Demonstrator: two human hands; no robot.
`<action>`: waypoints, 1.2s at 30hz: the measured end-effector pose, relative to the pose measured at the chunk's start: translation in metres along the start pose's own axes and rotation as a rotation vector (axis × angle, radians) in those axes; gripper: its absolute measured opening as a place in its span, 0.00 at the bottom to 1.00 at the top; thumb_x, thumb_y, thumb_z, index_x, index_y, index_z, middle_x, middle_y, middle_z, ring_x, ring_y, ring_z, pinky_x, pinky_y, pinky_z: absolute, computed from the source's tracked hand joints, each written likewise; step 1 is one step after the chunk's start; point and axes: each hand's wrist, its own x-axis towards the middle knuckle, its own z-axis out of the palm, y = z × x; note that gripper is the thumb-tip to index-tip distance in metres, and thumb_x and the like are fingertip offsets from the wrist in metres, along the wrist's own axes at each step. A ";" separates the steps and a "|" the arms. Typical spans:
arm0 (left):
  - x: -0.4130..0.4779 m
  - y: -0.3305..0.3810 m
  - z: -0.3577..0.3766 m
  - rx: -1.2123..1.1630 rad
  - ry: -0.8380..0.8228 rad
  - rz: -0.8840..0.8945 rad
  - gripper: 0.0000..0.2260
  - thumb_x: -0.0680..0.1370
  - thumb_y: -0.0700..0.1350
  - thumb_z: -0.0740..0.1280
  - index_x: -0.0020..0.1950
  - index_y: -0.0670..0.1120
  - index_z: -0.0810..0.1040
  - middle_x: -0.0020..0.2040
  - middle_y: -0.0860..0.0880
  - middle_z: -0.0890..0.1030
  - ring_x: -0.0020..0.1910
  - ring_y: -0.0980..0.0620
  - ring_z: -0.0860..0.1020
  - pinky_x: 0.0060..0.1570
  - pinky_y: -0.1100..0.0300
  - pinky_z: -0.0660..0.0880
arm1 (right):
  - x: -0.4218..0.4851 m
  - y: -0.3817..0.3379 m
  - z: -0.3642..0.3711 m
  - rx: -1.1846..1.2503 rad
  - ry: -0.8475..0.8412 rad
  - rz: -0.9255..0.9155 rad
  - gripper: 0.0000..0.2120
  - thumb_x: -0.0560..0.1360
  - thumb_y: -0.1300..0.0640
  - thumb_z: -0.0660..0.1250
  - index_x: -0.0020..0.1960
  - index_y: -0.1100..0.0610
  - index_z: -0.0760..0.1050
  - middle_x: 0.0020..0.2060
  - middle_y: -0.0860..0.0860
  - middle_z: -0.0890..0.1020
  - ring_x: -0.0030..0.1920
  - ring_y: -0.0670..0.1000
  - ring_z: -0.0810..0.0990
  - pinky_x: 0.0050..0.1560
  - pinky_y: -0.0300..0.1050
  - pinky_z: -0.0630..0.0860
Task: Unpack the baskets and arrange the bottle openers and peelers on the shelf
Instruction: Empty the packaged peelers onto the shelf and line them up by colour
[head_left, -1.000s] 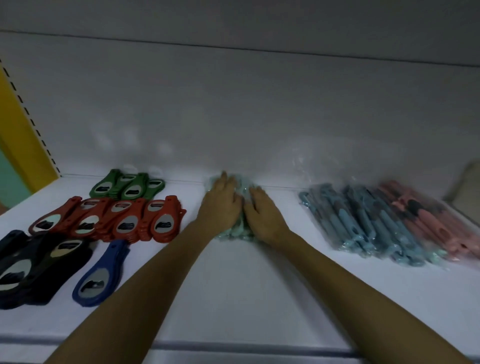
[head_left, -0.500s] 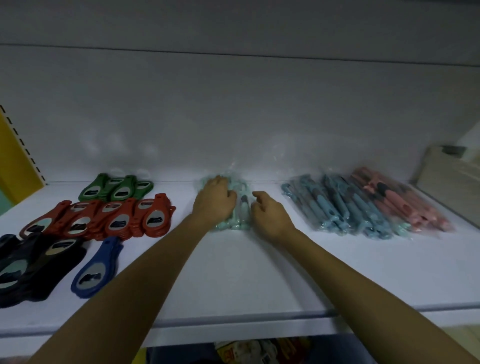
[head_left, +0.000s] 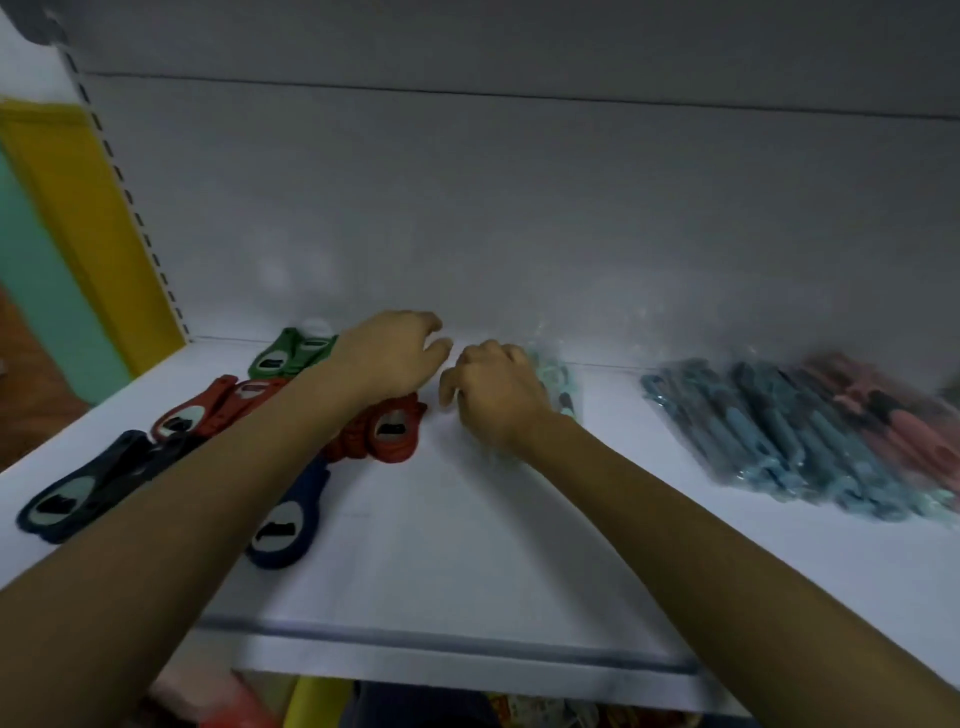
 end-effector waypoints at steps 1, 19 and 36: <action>-0.005 -0.008 0.003 0.002 -0.061 -0.032 0.25 0.80 0.55 0.57 0.74 0.46 0.63 0.72 0.44 0.69 0.68 0.45 0.69 0.66 0.51 0.67 | 0.007 -0.005 0.005 -0.052 -0.054 -0.014 0.14 0.76 0.59 0.60 0.57 0.48 0.79 0.58 0.52 0.77 0.61 0.55 0.70 0.65 0.51 0.61; -0.019 -0.041 0.033 -0.033 -0.328 0.048 0.35 0.69 0.55 0.72 0.69 0.40 0.63 0.64 0.44 0.69 0.59 0.46 0.70 0.52 0.60 0.66 | 0.032 -0.001 0.031 0.127 -0.238 -0.047 0.17 0.75 0.62 0.60 0.59 0.45 0.76 0.50 0.49 0.74 0.54 0.53 0.75 0.55 0.50 0.63; -0.005 0.014 0.023 -0.052 -0.163 0.217 0.44 0.75 0.59 0.66 0.77 0.45 0.41 0.79 0.47 0.44 0.77 0.50 0.45 0.74 0.58 0.44 | -0.003 0.037 -0.018 -0.052 0.028 0.104 0.19 0.77 0.55 0.60 0.67 0.53 0.71 0.63 0.54 0.75 0.62 0.56 0.72 0.63 0.48 0.64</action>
